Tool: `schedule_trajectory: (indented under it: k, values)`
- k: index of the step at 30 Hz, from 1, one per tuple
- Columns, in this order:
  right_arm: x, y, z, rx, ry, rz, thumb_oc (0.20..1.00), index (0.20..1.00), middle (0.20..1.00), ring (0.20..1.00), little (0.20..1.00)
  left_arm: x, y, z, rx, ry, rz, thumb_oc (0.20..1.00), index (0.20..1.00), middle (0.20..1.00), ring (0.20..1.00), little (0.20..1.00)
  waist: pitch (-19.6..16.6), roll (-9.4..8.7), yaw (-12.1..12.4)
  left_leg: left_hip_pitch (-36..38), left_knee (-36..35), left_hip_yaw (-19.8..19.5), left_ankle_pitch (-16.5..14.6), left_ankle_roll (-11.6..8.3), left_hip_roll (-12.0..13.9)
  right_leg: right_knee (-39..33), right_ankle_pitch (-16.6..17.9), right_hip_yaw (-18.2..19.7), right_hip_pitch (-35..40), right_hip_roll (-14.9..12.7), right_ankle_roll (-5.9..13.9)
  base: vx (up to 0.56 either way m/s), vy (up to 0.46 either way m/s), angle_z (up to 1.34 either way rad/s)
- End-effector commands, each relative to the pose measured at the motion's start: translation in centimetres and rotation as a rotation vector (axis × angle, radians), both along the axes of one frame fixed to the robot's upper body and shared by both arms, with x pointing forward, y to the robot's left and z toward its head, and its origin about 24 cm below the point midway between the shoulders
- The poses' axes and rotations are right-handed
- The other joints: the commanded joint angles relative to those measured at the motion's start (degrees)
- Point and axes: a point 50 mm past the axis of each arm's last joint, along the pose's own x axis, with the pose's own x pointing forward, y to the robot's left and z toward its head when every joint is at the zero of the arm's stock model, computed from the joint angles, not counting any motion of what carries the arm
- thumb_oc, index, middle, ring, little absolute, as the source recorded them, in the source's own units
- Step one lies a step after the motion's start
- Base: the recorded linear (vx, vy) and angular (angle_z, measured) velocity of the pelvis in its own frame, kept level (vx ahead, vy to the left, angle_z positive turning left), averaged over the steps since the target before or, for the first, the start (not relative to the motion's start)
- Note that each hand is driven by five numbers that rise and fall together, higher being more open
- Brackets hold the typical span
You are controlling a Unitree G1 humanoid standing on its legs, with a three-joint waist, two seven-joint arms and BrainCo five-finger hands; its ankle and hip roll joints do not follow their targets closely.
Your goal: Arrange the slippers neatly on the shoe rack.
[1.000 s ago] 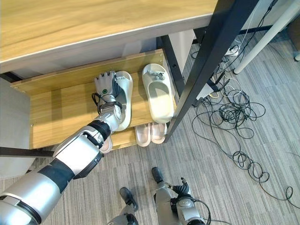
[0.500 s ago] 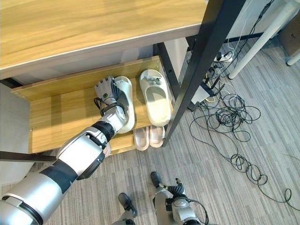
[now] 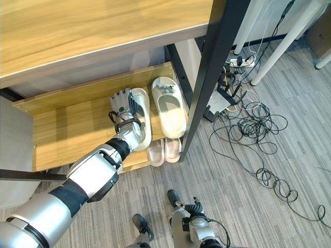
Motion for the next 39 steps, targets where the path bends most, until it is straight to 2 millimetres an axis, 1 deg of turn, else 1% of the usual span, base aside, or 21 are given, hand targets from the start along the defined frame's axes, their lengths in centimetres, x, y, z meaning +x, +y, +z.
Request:
schedule_trajectory:
  k: [1,3,4,5,7,8,10,13,23,24,25,26,27,28,29,32,34,36,37,38,39]
  values:
    - [-2.1,3.3,-0.9,0.076,0.089,0.006,1.000,1.000,1.000,1.000,1.000,-3.2,-2.7,-6.2,-0.237,0.340,0.056,0.200,0.200,0.200,0.200,0.200,5.44,0.78,-4.18,7.12,0.23,-2.13,-3.48,-3.54,2.39,-7.21,3.88,-0.06,5.99,1.03,-0.70,0.02,-0.035,-0.01]
    - [-1.7,3.8,-0.8,0.093,0.084,0.000,1.000,1.000,1.000,1.000,1.000,-3.5,-2.8,-6.7,-0.286,0.352,0.077,0.209,0.209,0.209,0.209,0.209,5.13,0.30,-4.44,6.16,0.23,-2.09,-1.88,-3.70,2.68,-6.91,5.42,0.50,4.73,1.56,-0.90,-0.06,-0.110,-0.02]
    - [-1.8,3.9,-0.8,0.096,0.083,-0.002,1.000,1.000,1.000,1.000,1.000,-3.5,-2.9,-6.6,-0.268,0.338,0.071,0.200,0.200,0.200,0.200,0.200,5.03,0.31,-4.48,6.02,0.23,-2.10,-1.94,-3.67,2.69,-6.83,5.42,0.53,4.48,1.58,-0.89,0.01,-0.031,-0.02]
    - [-1.9,3.6,-0.9,0.095,0.092,0.000,1.000,1.000,1.000,1.000,1.000,-3.1,-2.7,-5.8,-0.236,0.300,0.069,0.200,0.200,0.200,0.200,0.200,4.69,0.57,-4.24,6.46,0.23,-2.22,-3.44,-3.58,2.53,-6.87,4.03,-0.17,4.86,1.30,-0.88,0.09,0.060,-0.04]
    - [-1.9,3.4,-0.9,0.092,0.088,-0.002,1.000,1.000,1.000,1.000,1.000,-2.9,-2.1,-5.6,-0.162,0.271,0.073,0.219,0.219,0.219,0.219,0.219,4.64,0.60,-4.32,6.29,0.23,-2.05,-3.69,-3.52,2.62,-6.56,3.80,-0.15,4.41,1.44,-0.80,0.06,0.022,-0.03]
    - [-2.0,3.0,-1.1,0.088,0.096,-0.004,1.000,1.000,1.000,1.000,1.000,-2.6,-1.2,-5.2,-0.140,0.252,0.097,0.200,0.200,0.200,0.200,0.200,4.40,0.52,-4.28,6.22,0.23,-2.01,-3.75,-3.50,2.64,-6.58,3.79,-0.15,4.36,1.43,-0.82,0.00,0.000,0.00]
    - [-1.7,3.0,-1.0,0.086,0.092,-0.003,1.000,1.000,1.000,1.000,1.000,-2.9,0.1,-5.9,-0.120,0.272,0.152,0.200,0.200,0.200,0.200,0.200,4.02,0.39,-4.16,5.97,0.23,-1.82,-3.87,-3.45,2.77,-6.53,3.92,-0.19,3.90,1.54,-0.72,0.01,-0.018,-0.01]
    - [-1.7,3.1,-1.1,0.087,0.093,-0.010,1.000,1.000,1.000,1.000,1.000,-2.8,0.7,-5.8,-0.134,0.268,0.177,0.200,0.200,0.200,0.200,0.200,3.54,0.26,-4.29,5.72,0.23,-1.53,-3.98,-3.45,2.91,-6.40,4.05,0.05,3.32,1.78,-0.76,0.00,-0.005,-0.01]
    - [-1.9,3.8,-1.2,0.103,0.110,-0.015,1.000,1.000,1.000,1.000,1.000,-3.4,-0.7,-6.4,-0.224,0.304,0.198,0.219,0.219,0.219,0.219,0.219,2.63,0.41,-4.29,5.08,0.23,-1.58,-3.90,-3.45,3.01,-6.10,4.14,0.14,2.47,2.14,-1.00,0.00,-0.002,-0.02]
    - [-1.7,3.8,-1.1,0.104,0.104,-0.015,1.000,1.000,1.000,1.000,1.000,-3.6,-0.6,-6.7,-0.241,0.318,0.209,0.423,0.423,0.423,0.423,0.423,2.53,0.38,-4.28,5.04,0.23,-1.55,-3.90,-3.48,3.03,-6.14,4.22,0.12,2.43,2.10,-1.00,0.00,0.000,0.00]
    - [-1.5,3.8,-1.0,0.107,0.102,-0.013,1.000,1.000,1.000,1.000,1.000,-3.8,-0.6,-7.0,-0.258,0.331,0.221,0.482,0.482,0.482,0.482,0.482,2.42,0.32,-4.29,4.97,0.23,-1.55,-3.88,-3.49,3.06,-6.21,4.33,0.08,2.39,2.08,-0.99,0.00,0.000,0.00]
    - [-1.2,3.9,-0.9,0.109,0.100,-0.008,1.000,1.000,1.000,1.000,1.000,-3.9,-0.7,-7.1,-0.277,0.342,0.230,0.479,0.479,0.479,0.479,0.479,2.23,0.28,-4.29,4.89,0.23,-1.48,-3.85,-3.50,3.08,-6.29,4.44,0.07,2.31,2.10,-1.01,0.00,0.000,0.00]
    - [-1.1,4.1,-0.9,0.113,0.099,-0.001,1.000,1.000,1.000,1.000,1.000,-4.0,-0.9,-7.2,-0.301,0.349,0.239,0.517,0.517,0.517,0.517,0.517,2.09,0.29,-4.23,4.81,0.23,-1.45,-3.79,-3.49,3.06,-6.34,4.50,0.12,2.29,2.16,-1.04,0.00,0.000,0.00]
    - [-1.1,4.4,-0.8,0.116,0.101,0.004,1.000,1.000,1.000,1.000,1.000,-3.9,-1.0,-7.1,-0.348,0.347,0.253,0.821,0.821,0.821,0.821,0.821,1.92,0.24,-4.15,4.76,0.23,-1.51,-3.69,-3.47,3.01,-6.40,4.57,0.05,2.34,2.13,-1.06,0.00,0.000,0.00]
    - [-1.1,4.6,-0.8,0.120,0.102,0.004,1.000,1.000,1.000,1.000,1.000,-3.9,-1.1,-7.0,-0.402,0.351,0.268,1.000,1.000,1.000,1.000,1.000,1.79,0.22,-4.16,4.65,0.23,-1.60,-3.60,-3.45,2.99,-6.51,4.58,-0.03,2.37,2.08,-1.05,0.00,0.000,0.00]
    - [-1.3,4.8,-0.8,0.122,0.116,0.019,1.000,1.000,1.000,1.000,1.000,-3.8,-1.6,-6.6,-0.587,0.336,0.326,1.000,1.000,1.000,1.000,1.000,1.52,0.60,-4.38,4.44,0.23,-1.99,-3.65,-3.15,2.61,-6.72,4.71,-0.37,2.51,1.73,-1.01,0.00,0.000,0.00]
    - [-1.4,4.8,-0.9,0.121,0.116,0.020,1.000,1.000,1.000,1.000,1.000,-3.8,-1.6,-6.5,-0.589,0.335,0.327,1.000,1.000,1.000,1.000,1.000,1.54,0.70,-4.45,4.43,0.23,-2.04,-3.65,-3.15,2.61,-6.73,4.71,-0.42,2.53,1.71,-1.01,0.00,0.000,0.00]
    - [-1.5,4.6,-1.0,0.120,0.128,0.021,1.000,1.000,1.000,1.000,1.000,-3.3,-2.1,-5.6,-0.656,0.289,0.305,1.000,1.000,1.000,1.000,1.000,1.33,0.91,-4.26,4.26,0.23,-2.32,-3.56,-2.97,2.40,-6.85,4.70,-0.71,2.77,1.41,-0.90,-0.05,-0.035,0.02]
    - [-1.3,4.5,-0.9,0.119,0.130,0.024,1.000,1.000,1.000,1.000,1.000,-2.9,-2.1,-5.0,-0.672,0.258,0.296,1.000,1.000,1.000,1.000,1.000,1.50,0.57,-4.44,3.56,0.23,-2.26,-1.88,-3.03,2.52,-6.87,6.31,-0.20,2.24,1.64,-1.00,-0.09,-0.078,0.03]
    - [-1.3,4.4,-0.9,0.118,0.128,0.022,1.000,1.000,1.000,1.000,1.000,-2.8,-2.2,-4.7,-0.676,0.247,0.287,1.000,1.000,1.000,1.000,1.000,1.51,0.64,-4.42,3.53,0.23,-2.36,-1.82,-3.01,2.52,-6.90,6.28,-0.28,2.36,1.61,-0.99,-0.01,-0.013,0.08]
    - [-1.3,4.4,-1.0,0.119,0.131,0.021,1.000,1.000,1.000,1.000,1.000,-2.8,-2.3,-4.7,-0.678,0.245,0.273,1.000,1.000,1.000,1.000,1.000,1.32,1.04,-4.19,4.08,0.23,-2.68,-3.31,-2.88,2.34,-7.06,4.83,-1.10,3.11,1.22,-0.90,0.06,0.068,0.10]
